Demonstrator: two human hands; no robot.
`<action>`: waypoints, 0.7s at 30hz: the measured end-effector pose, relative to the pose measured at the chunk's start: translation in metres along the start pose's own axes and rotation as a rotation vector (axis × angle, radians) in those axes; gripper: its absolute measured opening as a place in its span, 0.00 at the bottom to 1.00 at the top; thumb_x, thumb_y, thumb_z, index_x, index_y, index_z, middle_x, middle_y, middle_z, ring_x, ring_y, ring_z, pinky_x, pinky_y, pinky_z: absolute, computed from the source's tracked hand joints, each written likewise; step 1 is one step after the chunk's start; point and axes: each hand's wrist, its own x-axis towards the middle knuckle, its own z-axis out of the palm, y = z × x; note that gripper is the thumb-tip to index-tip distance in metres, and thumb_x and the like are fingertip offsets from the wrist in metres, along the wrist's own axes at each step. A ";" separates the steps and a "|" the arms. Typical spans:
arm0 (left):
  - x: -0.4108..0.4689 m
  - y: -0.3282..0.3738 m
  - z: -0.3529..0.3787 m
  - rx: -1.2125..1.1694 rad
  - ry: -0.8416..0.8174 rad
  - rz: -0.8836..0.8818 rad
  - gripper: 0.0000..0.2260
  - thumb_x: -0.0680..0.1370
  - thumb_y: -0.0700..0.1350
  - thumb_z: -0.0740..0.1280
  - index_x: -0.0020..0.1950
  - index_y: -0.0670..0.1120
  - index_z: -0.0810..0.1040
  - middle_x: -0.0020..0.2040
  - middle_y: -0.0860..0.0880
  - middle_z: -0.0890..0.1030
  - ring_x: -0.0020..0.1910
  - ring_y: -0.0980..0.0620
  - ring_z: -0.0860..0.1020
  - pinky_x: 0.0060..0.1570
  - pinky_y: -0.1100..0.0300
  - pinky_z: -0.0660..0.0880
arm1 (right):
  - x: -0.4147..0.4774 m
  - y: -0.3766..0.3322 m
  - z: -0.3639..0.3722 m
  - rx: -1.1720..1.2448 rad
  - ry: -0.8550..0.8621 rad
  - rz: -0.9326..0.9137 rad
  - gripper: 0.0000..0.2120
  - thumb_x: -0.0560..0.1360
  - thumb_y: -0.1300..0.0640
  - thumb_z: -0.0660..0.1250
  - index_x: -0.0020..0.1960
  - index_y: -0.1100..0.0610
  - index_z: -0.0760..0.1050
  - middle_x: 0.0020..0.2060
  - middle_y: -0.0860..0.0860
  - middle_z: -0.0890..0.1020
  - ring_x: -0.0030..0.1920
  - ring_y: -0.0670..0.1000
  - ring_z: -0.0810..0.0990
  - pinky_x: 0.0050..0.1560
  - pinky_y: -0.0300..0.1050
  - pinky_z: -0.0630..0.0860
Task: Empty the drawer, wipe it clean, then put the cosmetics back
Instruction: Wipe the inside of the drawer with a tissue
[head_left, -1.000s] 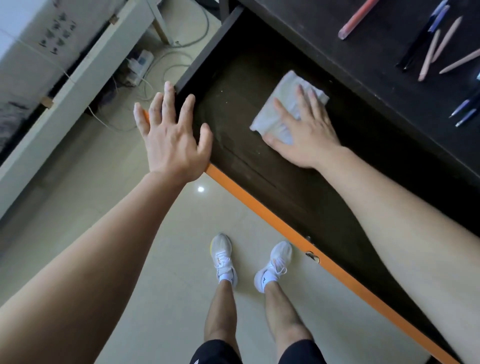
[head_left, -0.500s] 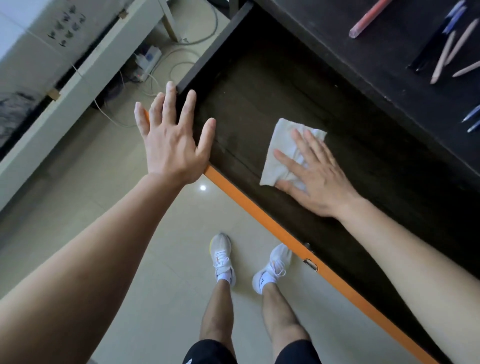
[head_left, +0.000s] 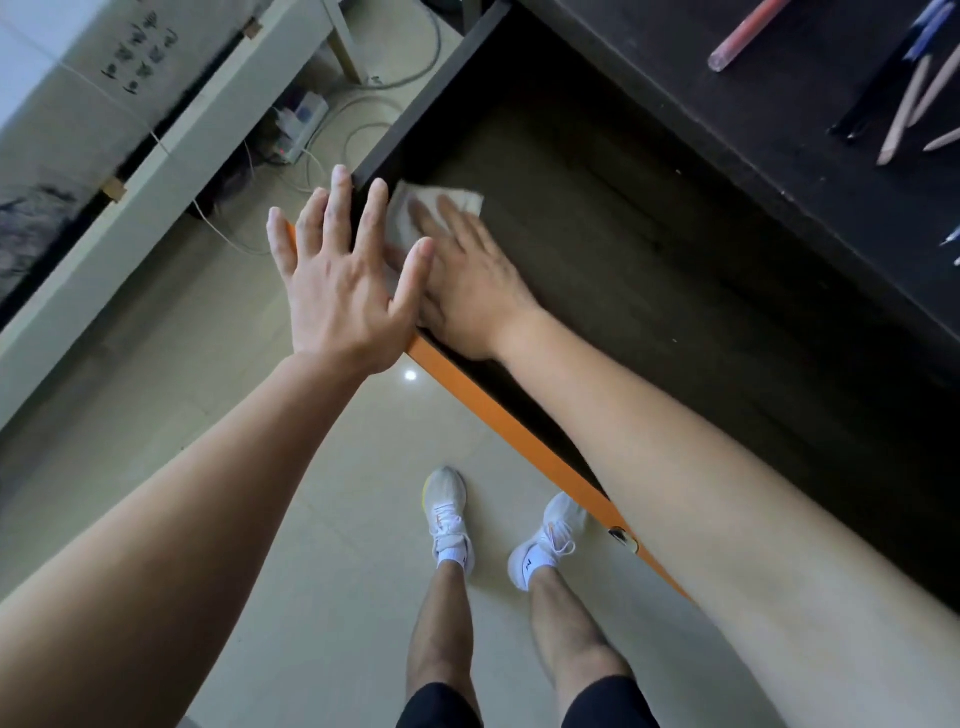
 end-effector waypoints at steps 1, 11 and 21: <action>0.000 0.000 0.000 0.003 -0.003 -0.001 0.32 0.80 0.66 0.44 0.79 0.51 0.57 0.80 0.44 0.55 0.77 0.44 0.54 0.75 0.40 0.42 | -0.010 0.000 0.005 -0.009 -0.008 -0.056 0.26 0.83 0.43 0.47 0.80 0.44 0.50 0.80 0.56 0.46 0.80 0.59 0.42 0.79 0.55 0.43; -0.001 0.000 0.000 -0.004 0.006 -0.007 0.32 0.79 0.67 0.43 0.79 0.51 0.58 0.80 0.46 0.54 0.78 0.45 0.53 0.75 0.41 0.40 | 0.041 0.088 -0.046 0.028 0.069 0.414 0.29 0.82 0.40 0.48 0.81 0.44 0.46 0.80 0.58 0.41 0.79 0.63 0.40 0.78 0.61 0.43; 0.000 0.001 -0.004 0.010 -0.029 0.002 0.32 0.80 0.66 0.44 0.79 0.50 0.56 0.80 0.44 0.53 0.78 0.44 0.52 0.75 0.41 0.40 | -0.110 0.030 0.017 -0.049 -0.105 0.039 0.27 0.83 0.40 0.45 0.79 0.40 0.41 0.79 0.53 0.36 0.78 0.56 0.33 0.78 0.53 0.37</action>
